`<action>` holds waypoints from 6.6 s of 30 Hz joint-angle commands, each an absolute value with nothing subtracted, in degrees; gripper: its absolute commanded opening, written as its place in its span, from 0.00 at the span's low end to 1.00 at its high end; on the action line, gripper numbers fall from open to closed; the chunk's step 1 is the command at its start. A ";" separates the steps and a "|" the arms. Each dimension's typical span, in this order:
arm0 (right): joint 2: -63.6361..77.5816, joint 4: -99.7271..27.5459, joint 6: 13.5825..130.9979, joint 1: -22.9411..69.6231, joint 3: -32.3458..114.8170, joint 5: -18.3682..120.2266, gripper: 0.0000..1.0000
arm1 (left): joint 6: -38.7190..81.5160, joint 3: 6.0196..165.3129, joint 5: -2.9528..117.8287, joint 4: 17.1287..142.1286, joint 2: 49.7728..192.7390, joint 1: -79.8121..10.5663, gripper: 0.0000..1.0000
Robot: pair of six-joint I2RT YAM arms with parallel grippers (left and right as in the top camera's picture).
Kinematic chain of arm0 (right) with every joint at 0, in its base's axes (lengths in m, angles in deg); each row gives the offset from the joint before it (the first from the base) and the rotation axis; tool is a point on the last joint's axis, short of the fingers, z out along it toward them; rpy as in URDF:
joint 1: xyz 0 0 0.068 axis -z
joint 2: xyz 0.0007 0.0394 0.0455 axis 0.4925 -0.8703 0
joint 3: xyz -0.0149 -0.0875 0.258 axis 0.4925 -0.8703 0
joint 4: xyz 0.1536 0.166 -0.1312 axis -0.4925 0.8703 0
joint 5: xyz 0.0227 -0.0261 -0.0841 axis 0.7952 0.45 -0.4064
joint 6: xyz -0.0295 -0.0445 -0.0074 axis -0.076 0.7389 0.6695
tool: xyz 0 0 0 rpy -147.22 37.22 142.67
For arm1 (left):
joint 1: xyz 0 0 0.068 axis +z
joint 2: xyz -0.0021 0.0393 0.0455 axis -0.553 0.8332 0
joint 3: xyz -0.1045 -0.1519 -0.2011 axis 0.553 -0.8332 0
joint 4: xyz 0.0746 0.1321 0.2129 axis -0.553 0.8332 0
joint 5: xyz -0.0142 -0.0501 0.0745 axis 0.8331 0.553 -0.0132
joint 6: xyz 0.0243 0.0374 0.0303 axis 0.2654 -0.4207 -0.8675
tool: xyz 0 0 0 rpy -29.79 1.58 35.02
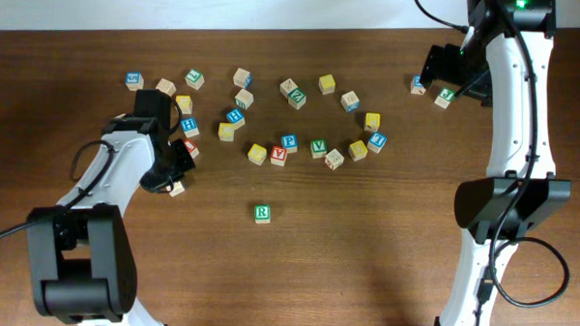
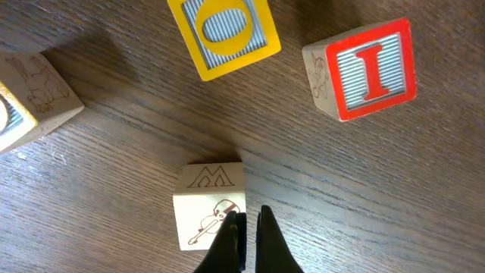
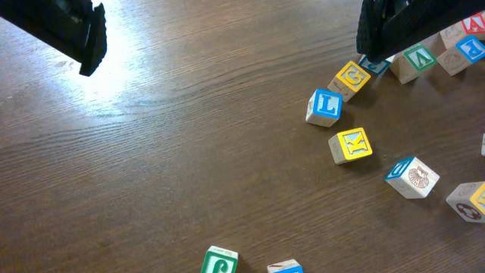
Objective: Spell out RSS
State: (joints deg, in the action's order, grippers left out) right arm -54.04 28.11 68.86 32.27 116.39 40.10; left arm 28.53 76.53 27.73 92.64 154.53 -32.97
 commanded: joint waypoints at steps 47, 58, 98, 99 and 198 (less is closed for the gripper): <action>-53.34 28.22 69.27 32.53 116.39 39.62 0.98 | 26.46 93.82 26.88 116.84 142.91 -7.95 0.95; -53.34 28.22 69.27 32.53 116.39 39.62 0.98 | 23.86 77.23 32.06 111.57 142.91 -9.28 0.78; -53.34 28.22 69.27 32.53 116.39 39.62 0.98 | 41.28 63.15 28.96 89.56 147.43 -29.30 0.61; -53.34 28.22 69.27 32.53 116.39 39.62 0.98 | 40.05 63.13 28.96 89.43 147.82 -29.30 0.59; -53.34 28.22 69.27 32.53 116.39 39.62 0.98 | -30.17 84.05 17.96 98.22 163.19 -75.53 0.34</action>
State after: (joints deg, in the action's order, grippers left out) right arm -54.04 28.09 68.90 32.27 116.39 40.10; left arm -29.10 83.37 19.93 98.33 162.84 -76.14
